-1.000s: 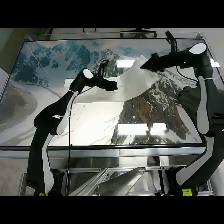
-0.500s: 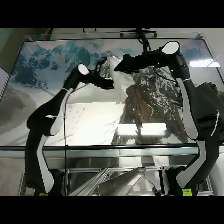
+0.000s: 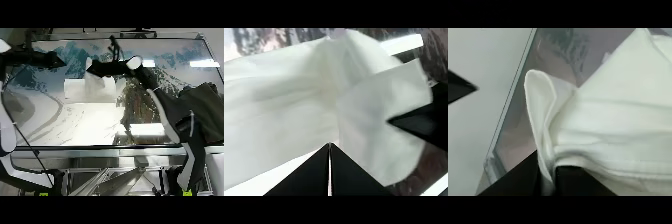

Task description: Fold the shirts.

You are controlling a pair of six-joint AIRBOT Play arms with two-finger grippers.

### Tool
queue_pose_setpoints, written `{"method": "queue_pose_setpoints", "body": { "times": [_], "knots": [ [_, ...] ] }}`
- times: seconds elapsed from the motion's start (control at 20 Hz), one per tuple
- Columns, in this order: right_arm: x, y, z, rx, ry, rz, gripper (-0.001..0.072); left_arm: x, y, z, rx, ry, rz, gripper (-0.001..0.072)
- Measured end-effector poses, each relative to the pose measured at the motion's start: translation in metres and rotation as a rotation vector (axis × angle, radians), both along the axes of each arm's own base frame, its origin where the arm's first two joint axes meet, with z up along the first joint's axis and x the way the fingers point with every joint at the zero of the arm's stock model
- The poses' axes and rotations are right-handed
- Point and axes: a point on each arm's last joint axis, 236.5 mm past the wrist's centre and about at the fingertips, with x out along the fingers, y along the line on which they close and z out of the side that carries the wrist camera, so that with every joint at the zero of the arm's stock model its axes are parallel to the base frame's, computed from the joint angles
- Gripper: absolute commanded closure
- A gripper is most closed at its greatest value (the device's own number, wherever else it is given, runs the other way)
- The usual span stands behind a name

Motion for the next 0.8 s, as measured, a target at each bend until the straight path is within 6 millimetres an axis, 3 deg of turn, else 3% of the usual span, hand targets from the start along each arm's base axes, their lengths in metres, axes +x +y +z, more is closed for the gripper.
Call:
{"method": "queue_pose_setpoints", "body": {
  "times": [0.15, 0.2, 0.25, 0.3, 0.35, 0.4, 0.45, 0.5, 0.55, 0.65, 0.75, 0.8],
  "knots": [
    [0.000, 0.062, -0.036, 0.078, -0.049, -0.070, 0.0291, -0.011, 0.038, 0.004, -0.002, 0.015, 0.077, 0.0707],
    [-0.002, 0.081, -0.042, 0.116, -0.074, -0.100, 0.0110, -0.015, 0.046, 0.001, -0.008, 0.028, 0.093, 0.0707],
    [-0.004, 0.095, -0.048, 0.144, -0.092, -0.129, 0.0057, -0.018, 0.049, -0.001, -0.021, 0.039, 0.100, 0.0707],
    [-0.007, 0.106, -0.056, 0.163, -0.105, -0.152, 0.0084, -0.021, 0.049, -0.004, -0.042, 0.045, 0.100, 0.0707],
    [-0.008, 0.113, -0.060, 0.174, -0.116, -0.169, 0.0242, -0.022, 0.048, -0.005, -0.065, 0.045, 0.096, 0.0708],
    [-0.008, 0.116, -0.059, 0.188, -0.132, -0.176, 0.0534, -0.023, 0.046, -0.006, -0.087, 0.044, 0.092, 0.0708],
    [-0.008, 0.117, -0.053, 0.205, -0.152, -0.173, 0.0606, -0.025, 0.043, -0.006, -0.109, 0.045, 0.086, 0.0708],
    [-0.008, 0.115, -0.043, 0.225, -0.180, -0.158, 0.0608, -0.025, 0.041, -0.006, -0.124, 0.042, 0.082, 0.0708],
    [-0.006, 0.110, -0.028, 0.245, -0.211, -0.143, 0.0693, -0.026, 0.041, -0.006, -0.134, 0.043, 0.079, 0.0708],
    [0.004, 0.088, 0.000, 0.256, -0.252, -0.120, 0.0692, -0.028, 0.039, -0.004, -0.150, 0.041, 0.072, 0.0708],
    [0.012, 0.062, 0.014, 0.217, -0.250, -0.072, 0.0692, -0.033, 0.037, -0.002, -0.156, 0.046, 0.058, 0.0708],
    [0.013, 0.045, 0.017, 0.172, -0.236, -0.034, 0.0613, -0.035, 0.036, 0.000, -0.158, 0.046, 0.052, 0.0708]
  ]
}}
